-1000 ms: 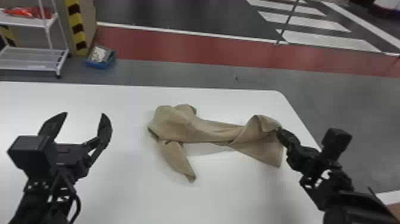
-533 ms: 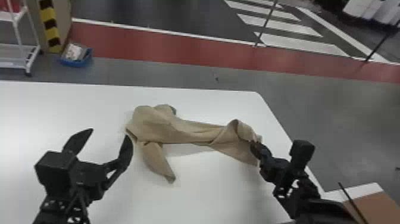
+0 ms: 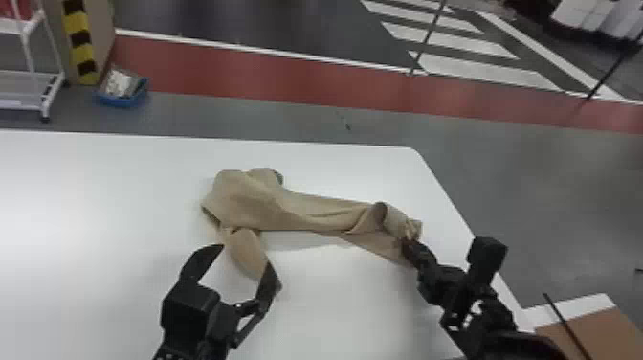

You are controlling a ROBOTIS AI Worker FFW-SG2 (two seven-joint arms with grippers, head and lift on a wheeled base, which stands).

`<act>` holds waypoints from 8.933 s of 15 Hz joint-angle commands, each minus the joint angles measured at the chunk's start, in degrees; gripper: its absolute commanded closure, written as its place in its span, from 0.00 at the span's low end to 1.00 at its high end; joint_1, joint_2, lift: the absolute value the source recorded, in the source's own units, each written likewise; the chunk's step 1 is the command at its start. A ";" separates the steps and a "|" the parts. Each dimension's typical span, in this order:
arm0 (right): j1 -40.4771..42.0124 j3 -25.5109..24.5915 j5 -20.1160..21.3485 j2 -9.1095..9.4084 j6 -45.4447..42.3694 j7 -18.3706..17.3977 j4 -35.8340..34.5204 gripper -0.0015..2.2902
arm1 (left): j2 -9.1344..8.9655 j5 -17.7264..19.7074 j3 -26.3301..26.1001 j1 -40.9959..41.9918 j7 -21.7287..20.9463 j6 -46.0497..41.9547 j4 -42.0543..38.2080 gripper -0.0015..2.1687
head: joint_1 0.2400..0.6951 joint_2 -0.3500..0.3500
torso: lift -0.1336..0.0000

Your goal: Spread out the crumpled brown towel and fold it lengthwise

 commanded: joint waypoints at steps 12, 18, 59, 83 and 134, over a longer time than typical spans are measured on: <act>1.27 -1.00 -0.80 0.68 0.00 1.55 -1.39 0.65 | -5.00 -4.61 -7.36 -5.26 3.80 -0.54 12.92 0.15 | 1.00 0.00 | 0.08; 1.70 -1.71 -1.94 0.68 0.18 2.17 -1.83 0.65 | -5.53 -5.40 -7.36 -6.13 5.11 -2.47 14.50 0.42 | 1.00 0.00 | 0.08; 0.74 -7.60 -6.69 -0.02 4.40 5.60 -4.55 0.65 | -1.75 -2.32 -4.28 0.37 18.21 6.14 -2.73 0.28 | 1.00 0.00 | 0.08; 2.14 -7.16 -6.43 0.24 4.05 5.68 -5.17 0.65 | -7.99 2.95 -13.95 -5.87 19.88 6.67 10.37 0.28 | 1.00 0.00 | 0.08; -19.65 0.31 11.42 -12.41 16.18 2.87 13.55 0.02 | 0.80 -0.13 20.33 -2.79 18.74 15.81 -9.76 0.64 | 1.00 0.03 | 0.08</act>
